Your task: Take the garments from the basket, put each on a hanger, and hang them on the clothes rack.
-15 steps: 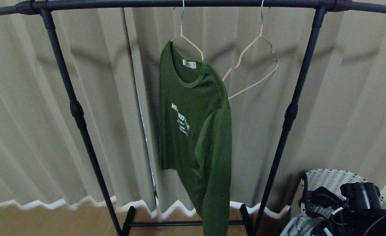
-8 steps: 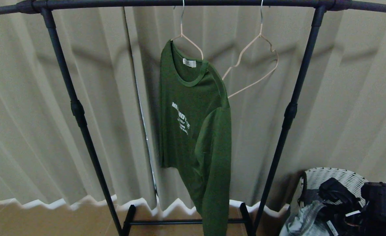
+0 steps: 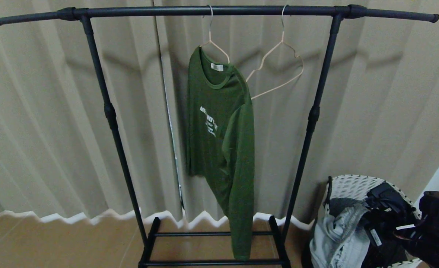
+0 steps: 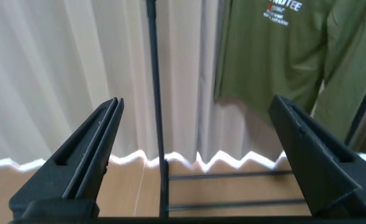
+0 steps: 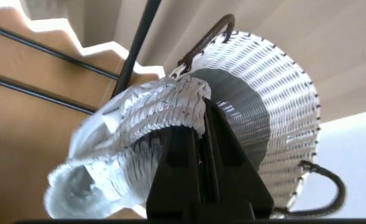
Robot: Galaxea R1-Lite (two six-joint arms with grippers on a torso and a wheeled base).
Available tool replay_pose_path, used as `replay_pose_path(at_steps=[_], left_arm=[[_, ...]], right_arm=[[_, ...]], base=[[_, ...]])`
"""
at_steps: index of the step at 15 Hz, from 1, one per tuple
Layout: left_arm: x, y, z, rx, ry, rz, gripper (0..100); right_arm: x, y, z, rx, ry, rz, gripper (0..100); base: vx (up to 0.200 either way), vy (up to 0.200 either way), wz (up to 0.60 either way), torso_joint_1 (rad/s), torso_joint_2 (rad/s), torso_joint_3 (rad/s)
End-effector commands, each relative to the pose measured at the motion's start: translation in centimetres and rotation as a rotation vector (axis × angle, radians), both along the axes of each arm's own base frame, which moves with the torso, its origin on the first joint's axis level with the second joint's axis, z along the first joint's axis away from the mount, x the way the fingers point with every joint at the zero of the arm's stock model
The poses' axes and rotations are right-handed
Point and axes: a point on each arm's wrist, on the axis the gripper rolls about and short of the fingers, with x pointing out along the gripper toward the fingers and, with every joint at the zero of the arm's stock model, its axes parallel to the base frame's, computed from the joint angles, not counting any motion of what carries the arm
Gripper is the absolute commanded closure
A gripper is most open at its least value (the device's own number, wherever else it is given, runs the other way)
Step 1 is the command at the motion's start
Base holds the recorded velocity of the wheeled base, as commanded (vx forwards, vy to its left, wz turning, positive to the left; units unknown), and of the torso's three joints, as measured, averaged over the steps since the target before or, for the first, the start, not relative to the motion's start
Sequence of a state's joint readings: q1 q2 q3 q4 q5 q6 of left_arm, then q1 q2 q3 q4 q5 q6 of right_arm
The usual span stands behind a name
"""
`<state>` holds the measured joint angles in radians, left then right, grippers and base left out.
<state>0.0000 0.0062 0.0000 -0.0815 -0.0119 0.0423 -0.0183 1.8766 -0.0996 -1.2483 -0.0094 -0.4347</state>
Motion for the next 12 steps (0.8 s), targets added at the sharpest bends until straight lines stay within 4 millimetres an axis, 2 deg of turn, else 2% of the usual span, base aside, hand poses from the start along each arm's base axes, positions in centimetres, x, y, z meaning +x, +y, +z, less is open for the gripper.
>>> replay_pose_path(at_steps=[1,3,6,9,12], left_arm=[[0.0,0.0,0.0,-0.001,0.005,0.000,0],[0.0,0.0,-0.1,0.007,0.012,0.000,0],[0.0,0.0,-0.2,0.008,0.018,-0.001,0],[0.0,0.0,-0.2,0.008,0.018,-0.003,0],[0.0,0.0,-0.2,-0.001,0.017,0.001,0]], right_arm=[[1.6,0.1,2.4,-0.002,-0.078,0.005,100],[2.1,0.0,5.5,0.004,-0.013,0.001,100],[-0.3,0.2,8.8,0.024,0.092,-0.007,100],[-2.4,1.0,10.3,0.028,0.089,0.031,100],[-3.7,3.1,11.6,0.060,0.028,0.130,100]], base=[[-0.200,0.000,0.00,0.007,0.01,-0.002],[-0.200,0.000,0.00,-0.005,0.00,0.012],[-0.200,0.000,0.00,0.001,0.00,0.005],[0.000,0.000,0.00,0.000,0.00,0.000],[0.000,0.000,0.00,0.000,0.00,0.000]])
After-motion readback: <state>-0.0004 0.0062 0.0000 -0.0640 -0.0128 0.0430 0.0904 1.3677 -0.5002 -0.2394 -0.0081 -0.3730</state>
